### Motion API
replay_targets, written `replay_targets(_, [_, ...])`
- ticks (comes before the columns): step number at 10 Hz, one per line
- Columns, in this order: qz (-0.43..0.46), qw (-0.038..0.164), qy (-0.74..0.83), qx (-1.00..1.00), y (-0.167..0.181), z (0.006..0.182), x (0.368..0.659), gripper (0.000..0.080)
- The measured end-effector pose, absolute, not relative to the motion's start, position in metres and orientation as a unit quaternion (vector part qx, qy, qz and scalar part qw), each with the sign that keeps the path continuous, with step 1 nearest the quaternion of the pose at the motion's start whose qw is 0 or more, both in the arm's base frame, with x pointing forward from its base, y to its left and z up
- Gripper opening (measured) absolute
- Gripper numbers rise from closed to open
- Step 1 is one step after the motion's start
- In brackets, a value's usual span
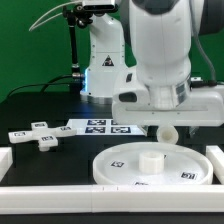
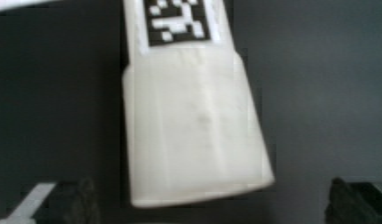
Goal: Assemble round table
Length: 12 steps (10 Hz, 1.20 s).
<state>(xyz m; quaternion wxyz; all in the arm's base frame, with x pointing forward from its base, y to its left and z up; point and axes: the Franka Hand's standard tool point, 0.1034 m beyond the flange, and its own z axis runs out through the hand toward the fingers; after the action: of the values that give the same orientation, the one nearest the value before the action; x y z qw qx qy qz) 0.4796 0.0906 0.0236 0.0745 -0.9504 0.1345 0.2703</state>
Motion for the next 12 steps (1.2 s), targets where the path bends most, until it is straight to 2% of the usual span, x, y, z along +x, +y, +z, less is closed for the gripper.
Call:
replay_targets(3, [0.357,0.077,0.130,-0.922,0.088,0.022,0.473,0.0648])
replay_targets(4, [0.392,0.066,0.130,-0.908,0.087,0.019,0.471,0.0648])
replay_targets(5, [0.432,0.065,0.125,-0.891,0.088,0.018,0.469,0.0648])
replay_targets(9, [0.443,0.077,0.116,-0.886,0.088,0.012,0.474,0.0648])
replay_targets(10, [0.442,0.088,0.107,-0.886,0.090,0.012,0.474,0.0648])
replay_targets(12, [0.446,0.087,0.108,-0.884,0.090,0.009,0.470,0.0648])
